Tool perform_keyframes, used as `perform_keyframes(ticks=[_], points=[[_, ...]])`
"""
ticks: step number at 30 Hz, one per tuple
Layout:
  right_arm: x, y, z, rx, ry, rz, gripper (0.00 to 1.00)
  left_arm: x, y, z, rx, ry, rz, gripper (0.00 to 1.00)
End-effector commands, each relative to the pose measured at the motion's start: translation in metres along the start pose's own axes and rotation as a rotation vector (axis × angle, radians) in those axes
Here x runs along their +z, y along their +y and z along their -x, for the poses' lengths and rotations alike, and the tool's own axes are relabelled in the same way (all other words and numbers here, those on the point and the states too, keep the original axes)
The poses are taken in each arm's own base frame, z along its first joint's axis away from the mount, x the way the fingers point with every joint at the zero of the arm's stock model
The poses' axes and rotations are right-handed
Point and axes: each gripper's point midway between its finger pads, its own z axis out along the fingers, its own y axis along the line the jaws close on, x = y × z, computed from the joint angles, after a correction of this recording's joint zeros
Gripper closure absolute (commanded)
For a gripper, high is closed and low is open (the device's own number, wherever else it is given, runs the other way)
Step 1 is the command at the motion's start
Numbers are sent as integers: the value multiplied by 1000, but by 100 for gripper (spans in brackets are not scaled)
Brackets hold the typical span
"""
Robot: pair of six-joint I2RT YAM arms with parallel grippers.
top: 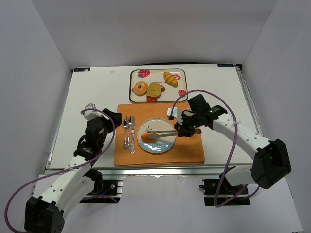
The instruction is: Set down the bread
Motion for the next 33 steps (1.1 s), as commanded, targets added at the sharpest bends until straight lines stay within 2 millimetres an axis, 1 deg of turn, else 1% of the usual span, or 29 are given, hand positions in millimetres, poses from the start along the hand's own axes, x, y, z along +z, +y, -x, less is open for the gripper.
perform_keyframes(ticks=[1, 5, 13, 22, 28, 30, 33], points=[[-1, -4, 14, -37, -38, -22, 77, -4, -7, 17, -10, -48, -9, 13], [-4, -1, 19, -42, -54, -13, 68, -6, -6, 18, -15, -56, -11, 13], [-10, 2, 28, -56, -74, 1, 55, -5, -7, 17, -13, -51, -12, 13], [-20, -1, 41, -89, -102, -12, 52, -7, -8, 19, -17, -58, -17, 13], [-27, 1, 49, -116, -122, -13, 52, -7, -8, 19, -18, -56, -19, 13], [-28, 1, 48, -119, -120, -15, 52, -6, -9, 19, -19, -55, -18, 13], [-32, -2, 54, -119, -137, -32, 52, -6, -9, 19, -18, -53, -20, 13]])
